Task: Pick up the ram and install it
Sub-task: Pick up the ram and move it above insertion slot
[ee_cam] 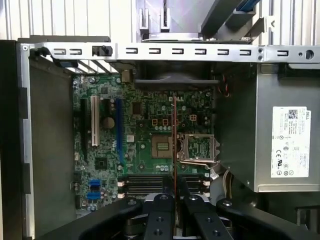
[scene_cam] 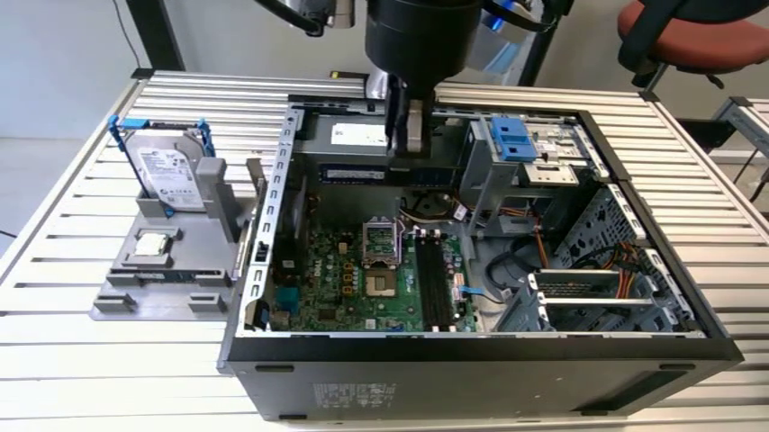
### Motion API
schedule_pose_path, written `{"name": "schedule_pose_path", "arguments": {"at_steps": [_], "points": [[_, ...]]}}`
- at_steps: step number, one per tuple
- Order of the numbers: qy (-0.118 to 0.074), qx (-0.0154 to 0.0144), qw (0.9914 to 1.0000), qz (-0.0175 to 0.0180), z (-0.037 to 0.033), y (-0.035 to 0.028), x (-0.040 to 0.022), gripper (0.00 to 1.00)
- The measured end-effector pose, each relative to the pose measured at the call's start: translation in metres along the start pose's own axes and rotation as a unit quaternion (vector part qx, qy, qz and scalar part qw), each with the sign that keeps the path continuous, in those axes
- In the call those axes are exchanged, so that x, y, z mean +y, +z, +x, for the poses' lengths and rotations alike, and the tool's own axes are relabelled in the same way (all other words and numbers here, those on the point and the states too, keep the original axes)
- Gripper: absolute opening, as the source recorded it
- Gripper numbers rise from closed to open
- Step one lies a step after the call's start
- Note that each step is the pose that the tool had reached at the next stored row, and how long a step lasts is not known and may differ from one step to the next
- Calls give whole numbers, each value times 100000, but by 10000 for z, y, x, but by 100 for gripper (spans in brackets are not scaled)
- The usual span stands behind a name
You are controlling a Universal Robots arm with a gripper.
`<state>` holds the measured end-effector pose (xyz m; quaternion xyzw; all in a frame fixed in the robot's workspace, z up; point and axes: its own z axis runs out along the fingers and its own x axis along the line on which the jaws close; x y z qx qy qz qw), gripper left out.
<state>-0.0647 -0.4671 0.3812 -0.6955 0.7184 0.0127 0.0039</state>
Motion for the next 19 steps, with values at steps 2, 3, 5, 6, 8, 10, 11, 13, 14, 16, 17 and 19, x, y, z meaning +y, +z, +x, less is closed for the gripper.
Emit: {"name": "schedule_pose_path", "arguments": {"at_steps": [2, 3, 5, 6, 8, 10, 11, 13, 14, 16, 17, 19], "points": [[355, -5, 99999, 11, -7, 0, -39, 0], [527, -8, 99999, 13, -10, 0, -58, 0], [830, -11, 99997, 20, -17, -1, -98, 0], [950, -14, 99995, 23, -21, -1, -121, 0], [1036, -14, 99995, 25, -26, -2, -184, 0], [1029, -15, 99995, 25, -30, -2, -247, 0], [1029, -15, 99995, 23, -32, -3, -277, 0], [1034, -17, 99995, 27, -35, -3, -337, 0], [1025, -13, 99995, 24, -36, -4, -365, 0], [863, -13, 99996, 21, -38, -4, -423, 0], [736, -14, 99997, 19, -39, -4, -450, 0], [537, -8, 99999, 15, -41, -5, -506, 0]]}}
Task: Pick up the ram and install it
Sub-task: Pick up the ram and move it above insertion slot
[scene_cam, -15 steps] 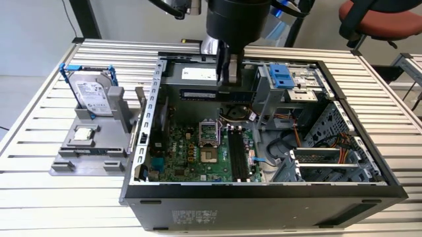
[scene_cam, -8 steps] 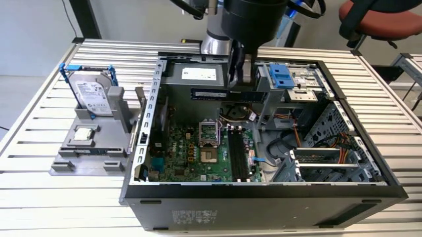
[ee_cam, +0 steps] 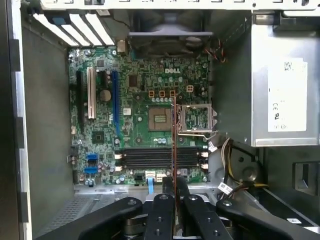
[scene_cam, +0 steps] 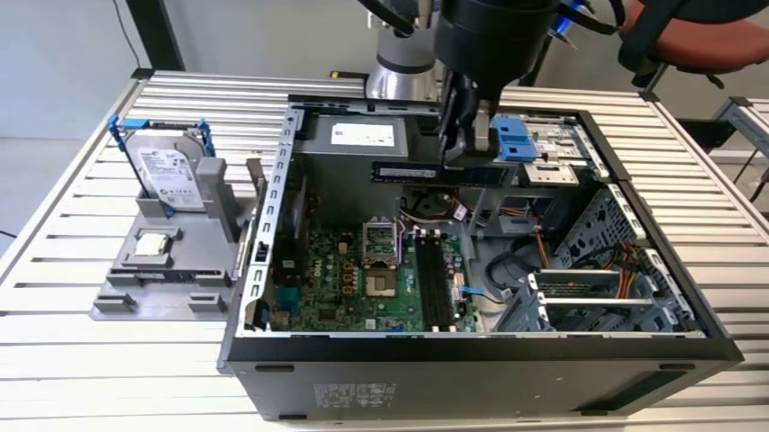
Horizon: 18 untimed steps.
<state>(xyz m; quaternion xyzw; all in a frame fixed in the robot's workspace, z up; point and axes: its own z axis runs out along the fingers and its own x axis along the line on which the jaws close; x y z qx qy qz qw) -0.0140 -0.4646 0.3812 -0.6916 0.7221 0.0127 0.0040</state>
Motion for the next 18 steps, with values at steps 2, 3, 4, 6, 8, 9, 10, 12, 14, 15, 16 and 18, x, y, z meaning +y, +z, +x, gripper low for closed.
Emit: {"name": "schedule_pose_path", "arguments": {"at_steps": [2, 3, 4, 6, 8, 9, 10, 12, 14, 15, 16, 18], "points": [[-76, -1, 100000, -3, -4, -1, -78, 0], [-82, 1, 100000, -3, -6, -1, -118, 0], [-84, -3, 100000, -1, -10, -2, -161, 0], [-93, -3, 100000, -3, -23, -2, -240, 0], [-88, -3, 100000, -3, -59, -2, -290, 0], [-88, -1, 100000, 0, -84, -1, -296, 0], [-68, -2, 100000, -2, -109, 0, -298, 0], [26, -6, 100000, 1, -153, 1, -298, 0], [186, -2, 100000, 3, -188, 2, -296, 0], [272, -1, 100000, 4, -199, 2, -296, 0], [362, -3, 99999, 8, -201, 2, -296, 0], [807, -8, 99997, 18, -201, 2, -296, 0]]}}
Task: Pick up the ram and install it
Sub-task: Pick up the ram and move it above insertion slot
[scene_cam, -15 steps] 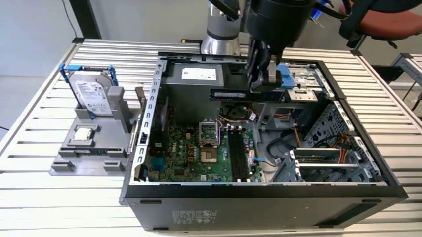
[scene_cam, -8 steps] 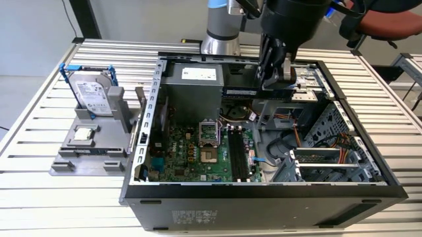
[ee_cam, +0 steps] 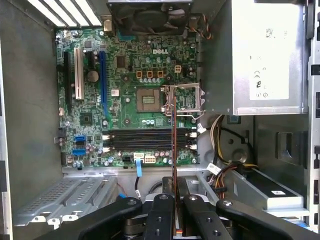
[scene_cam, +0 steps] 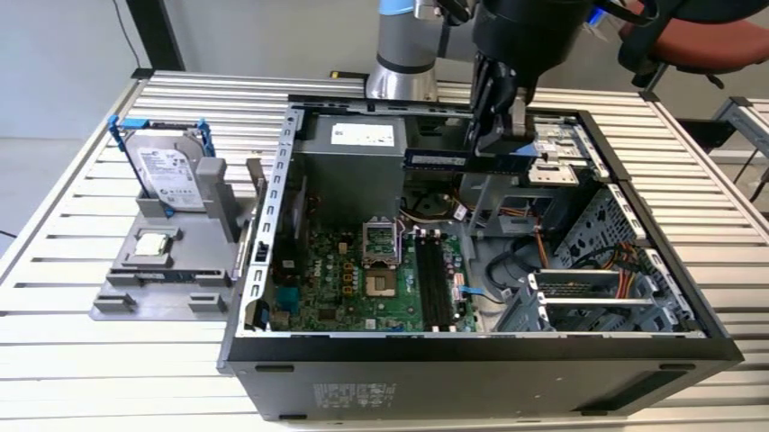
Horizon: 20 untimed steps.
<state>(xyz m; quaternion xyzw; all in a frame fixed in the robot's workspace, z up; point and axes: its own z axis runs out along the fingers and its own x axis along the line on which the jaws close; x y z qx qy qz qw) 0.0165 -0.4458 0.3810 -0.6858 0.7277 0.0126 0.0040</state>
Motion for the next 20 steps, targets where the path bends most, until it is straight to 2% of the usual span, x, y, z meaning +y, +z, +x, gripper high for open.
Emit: {"name": "schedule_pose_path", "arguments": {"at_steps": [2, 17, 20], "points": [[476, -8, 99999, 11, 0, 1, 1, 0], [507, 96, 99999, 19, 0, 1, 1, 0], [1591, 78, 99987, 45, 0, 1, 1, 0]]}}
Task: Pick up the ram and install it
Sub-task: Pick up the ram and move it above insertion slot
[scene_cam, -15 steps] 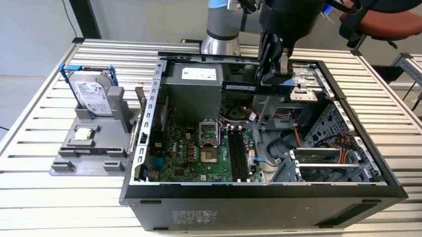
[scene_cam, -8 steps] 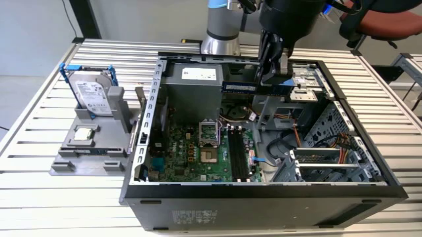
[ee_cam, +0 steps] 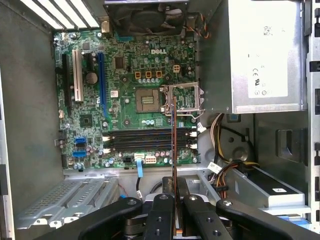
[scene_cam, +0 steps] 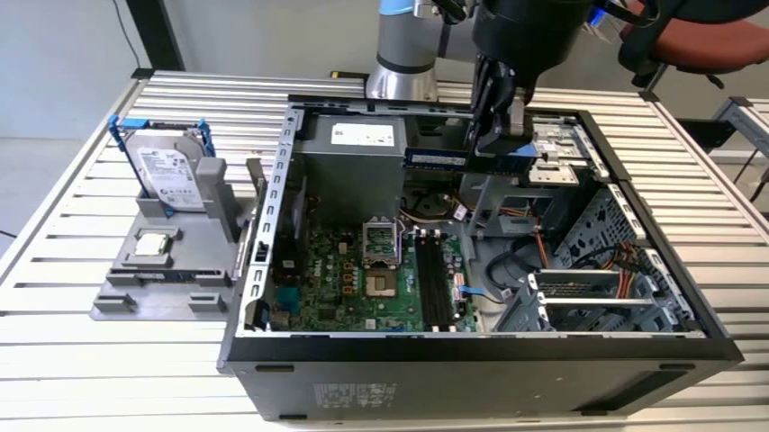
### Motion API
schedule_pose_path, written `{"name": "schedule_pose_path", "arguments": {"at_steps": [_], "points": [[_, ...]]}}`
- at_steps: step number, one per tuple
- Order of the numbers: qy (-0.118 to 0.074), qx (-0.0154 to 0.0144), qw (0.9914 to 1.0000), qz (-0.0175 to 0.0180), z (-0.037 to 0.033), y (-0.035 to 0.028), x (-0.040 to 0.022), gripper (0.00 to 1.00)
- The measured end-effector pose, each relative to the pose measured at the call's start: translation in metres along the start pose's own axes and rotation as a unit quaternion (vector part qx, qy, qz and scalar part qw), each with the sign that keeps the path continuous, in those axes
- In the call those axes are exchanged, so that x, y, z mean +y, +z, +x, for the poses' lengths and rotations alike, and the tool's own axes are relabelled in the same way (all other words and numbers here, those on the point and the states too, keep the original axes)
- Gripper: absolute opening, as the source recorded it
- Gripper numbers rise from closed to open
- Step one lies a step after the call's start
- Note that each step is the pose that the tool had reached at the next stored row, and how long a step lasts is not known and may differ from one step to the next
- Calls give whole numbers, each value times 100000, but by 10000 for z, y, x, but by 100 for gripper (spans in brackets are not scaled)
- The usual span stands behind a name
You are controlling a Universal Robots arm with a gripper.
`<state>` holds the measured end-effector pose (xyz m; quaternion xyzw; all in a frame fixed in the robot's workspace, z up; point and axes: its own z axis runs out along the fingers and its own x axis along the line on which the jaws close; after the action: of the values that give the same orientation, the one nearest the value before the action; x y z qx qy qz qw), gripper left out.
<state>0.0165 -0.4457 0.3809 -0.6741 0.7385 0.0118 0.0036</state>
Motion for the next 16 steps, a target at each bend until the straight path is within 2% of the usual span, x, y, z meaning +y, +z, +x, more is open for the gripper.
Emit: {"name": "schedule_pose_path", "arguments": {"at_steps": [3, 5, 11, 16], "points": [[2230, -22, 99975, 46, 0, 0, 0, 0], [3872, -39, 99925, 81, 0, -1, 0, 0], [7813, -94, 99694, 161, 0, -1, 0, 0], [10164, -121, 99482, 199, 0, -1, 0, 0]]}}
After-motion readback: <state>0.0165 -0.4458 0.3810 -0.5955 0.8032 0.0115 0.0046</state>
